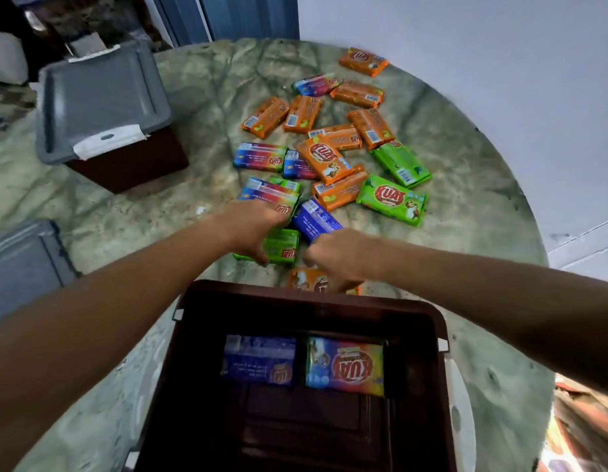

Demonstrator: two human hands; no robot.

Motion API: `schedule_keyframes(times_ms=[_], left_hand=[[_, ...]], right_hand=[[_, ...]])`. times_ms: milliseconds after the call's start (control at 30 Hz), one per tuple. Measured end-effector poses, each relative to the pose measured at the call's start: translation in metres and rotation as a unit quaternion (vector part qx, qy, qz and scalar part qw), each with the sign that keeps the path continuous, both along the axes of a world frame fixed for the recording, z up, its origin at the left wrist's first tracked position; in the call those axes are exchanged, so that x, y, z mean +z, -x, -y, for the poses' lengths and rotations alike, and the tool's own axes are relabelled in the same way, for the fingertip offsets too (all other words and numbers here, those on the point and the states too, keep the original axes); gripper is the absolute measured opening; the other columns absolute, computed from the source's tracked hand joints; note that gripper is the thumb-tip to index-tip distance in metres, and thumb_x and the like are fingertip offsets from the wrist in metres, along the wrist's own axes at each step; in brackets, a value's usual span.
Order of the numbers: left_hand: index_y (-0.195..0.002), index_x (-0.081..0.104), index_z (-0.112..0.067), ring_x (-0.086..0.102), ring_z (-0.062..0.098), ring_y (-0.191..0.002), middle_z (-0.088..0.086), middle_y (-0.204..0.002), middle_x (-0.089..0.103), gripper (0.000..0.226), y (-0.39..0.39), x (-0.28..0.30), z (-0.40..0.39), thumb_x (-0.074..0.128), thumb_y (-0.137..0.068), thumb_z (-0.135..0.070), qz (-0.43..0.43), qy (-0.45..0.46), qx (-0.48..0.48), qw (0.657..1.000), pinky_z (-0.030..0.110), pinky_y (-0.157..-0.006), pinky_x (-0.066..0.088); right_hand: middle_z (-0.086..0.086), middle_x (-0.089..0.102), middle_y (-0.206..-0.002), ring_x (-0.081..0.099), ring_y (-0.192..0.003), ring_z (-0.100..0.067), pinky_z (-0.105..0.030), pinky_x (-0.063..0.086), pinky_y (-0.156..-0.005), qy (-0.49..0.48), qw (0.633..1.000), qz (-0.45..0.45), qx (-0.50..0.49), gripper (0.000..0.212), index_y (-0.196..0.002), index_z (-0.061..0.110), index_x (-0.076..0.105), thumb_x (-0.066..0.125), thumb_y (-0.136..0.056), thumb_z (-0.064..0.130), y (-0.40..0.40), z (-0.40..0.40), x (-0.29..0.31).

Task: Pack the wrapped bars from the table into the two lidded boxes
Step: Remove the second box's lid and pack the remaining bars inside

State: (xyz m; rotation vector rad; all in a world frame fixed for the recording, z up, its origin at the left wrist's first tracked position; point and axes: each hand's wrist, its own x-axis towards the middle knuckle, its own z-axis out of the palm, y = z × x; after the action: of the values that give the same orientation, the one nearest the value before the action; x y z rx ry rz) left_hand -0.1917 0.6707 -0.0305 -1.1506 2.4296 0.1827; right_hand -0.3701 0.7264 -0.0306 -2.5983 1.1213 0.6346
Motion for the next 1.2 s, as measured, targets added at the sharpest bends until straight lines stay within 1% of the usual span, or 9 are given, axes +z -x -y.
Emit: schedule_keyframes(times_ms=[100,200,367,533,667,833,900,1067,1200], left_hand=[[-0.129,0.047,-0.016,0.054,0.026,-0.115,0.007,-0.128,0.054,0.090,-0.005,-0.013,0.003,0.083,-0.055,-0.052,0.004,0.002,0.004,1.000,0.037,-0.088,0.049],[-0.130,0.045,-0.013,0.052,0.027,-0.115,0.009,-0.129,0.051,0.094,-0.008,-0.022,0.004,0.085,-0.054,-0.052,-0.012,0.017,-0.007,1.000,0.038,-0.087,0.048],[-0.125,0.050,-0.007,0.053,0.030,-0.112,0.014,-0.125,0.053,0.089,-0.015,-0.032,0.007,0.089,-0.052,-0.040,-0.078,0.008,0.006,0.997,0.036,-0.086,0.046],[-0.110,0.054,-0.009,0.054,0.024,-0.098,0.008,-0.111,0.056,0.074,-0.013,-0.032,0.005,0.086,-0.053,-0.042,-0.070,-0.014,0.023,0.997,0.030,-0.073,0.040],[-0.100,0.052,-0.015,0.046,0.016,-0.085,0.003,-0.102,0.056,0.065,-0.013,-0.024,0.006,0.086,-0.052,-0.041,-0.081,-0.027,0.053,0.995,0.027,-0.066,0.036],[-0.097,0.058,-0.013,0.053,0.023,-0.084,0.003,-0.093,0.056,0.063,-0.022,0.019,-0.001,0.089,-0.049,-0.038,-0.153,0.012,0.102,0.983,0.035,-0.072,0.047],[-0.095,0.058,-0.014,0.054,0.023,-0.081,0.001,-0.089,0.056,0.062,-0.028,0.044,-0.008,0.090,-0.047,-0.037,-0.193,0.030,0.110,0.975,0.032,-0.070,0.045],[-0.106,0.061,-0.012,0.053,0.018,-0.082,-0.002,-0.092,0.055,0.071,-0.032,0.091,-0.056,0.090,-0.046,-0.036,-0.245,0.033,0.091,0.965,0.024,-0.070,0.038],[-0.102,0.056,-0.020,0.046,0.012,-0.083,-0.008,-0.093,0.049,0.065,-0.030,0.108,-0.125,0.088,-0.050,-0.042,-0.213,0.005,0.054,0.976,0.024,-0.067,0.036]], right_hand=[[-0.010,0.064,-0.106,0.065,-0.095,-0.030,-0.039,0.056,-0.072,0.009,1.000,-0.013,0.026,0.032,-0.103,0.011,0.061,0.066,-0.077,0.029,-0.004,0.001,-0.008],[-0.010,0.063,-0.108,0.064,-0.095,-0.030,-0.039,0.056,-0.073,0.021,0.998,-0.023,0.054,0.031,-0.105,0.011,0.059,0.063,-0.079,0.027,-0.007,0.002,-0.013],[-0.010,0.064,-0.105,0.066,-0.090,-0.030,-0.038,0.056,-0.070,0.042,0.994,-0.049,0.091,0.029,-0.104,0.011,0.061,0.061,-0.077,0.021,-0.012,0.005,-0.021],[-0.009,0.063,-0.106,0.063,-0.091,-0.030,-0.036,0.050,-0.065,0.042,0.992,-0.066,0.096,0.026,-0.105,0.011,0.060,0.059,-0.081,0.023,-0.015,0.004,-0.022],[-0.008,0.065,-0.105,0.064,-0.091,-0.029,-0.035,0.049,-0.066,0.043,0.996,-0.057,0.056,0.029,-0.103,0.013,0.061,0.061,-0.079,0.030,-0.009,0.002,-0.018],[-0.005,0.062,-0.098,0.062,-0.085,-0.028,-0.032,0.047,-0.063,0.093,0.995,-0.033,-0.013,0.068,-0.106,0.011,0.055,0.073,-0.065,0.062,0.007,0.001,0.023],[-0.004,0.062,-0.096,0.060,-0.081,-0.026,-0.030,0.047,-0.059,0.133,0.990,-0.021,-0.049,0.069,-0.103,0.012,0.057,0.072,-0.060,0.063,0.015,-0.003,0.050],[-0.001,0.051,-0.083,0.045,-0.070,-0.024,-0.027,0.028,-0.049,0.154,0.979,0.034,-0.133,0.060,-0.096,0.014,0.052,0.073,-0.060,0.057,0.023,-0.041,0.105],[-0.002,0.058,-0.093,0.052,-0.076,-0.024,-0.028,0.037,-0.057,0.144,0.980,0.021,-0.135,0.065,-0.103,0.016,0.054,0.072,-0.058,0.060,0.018,-0.099,0.124]])
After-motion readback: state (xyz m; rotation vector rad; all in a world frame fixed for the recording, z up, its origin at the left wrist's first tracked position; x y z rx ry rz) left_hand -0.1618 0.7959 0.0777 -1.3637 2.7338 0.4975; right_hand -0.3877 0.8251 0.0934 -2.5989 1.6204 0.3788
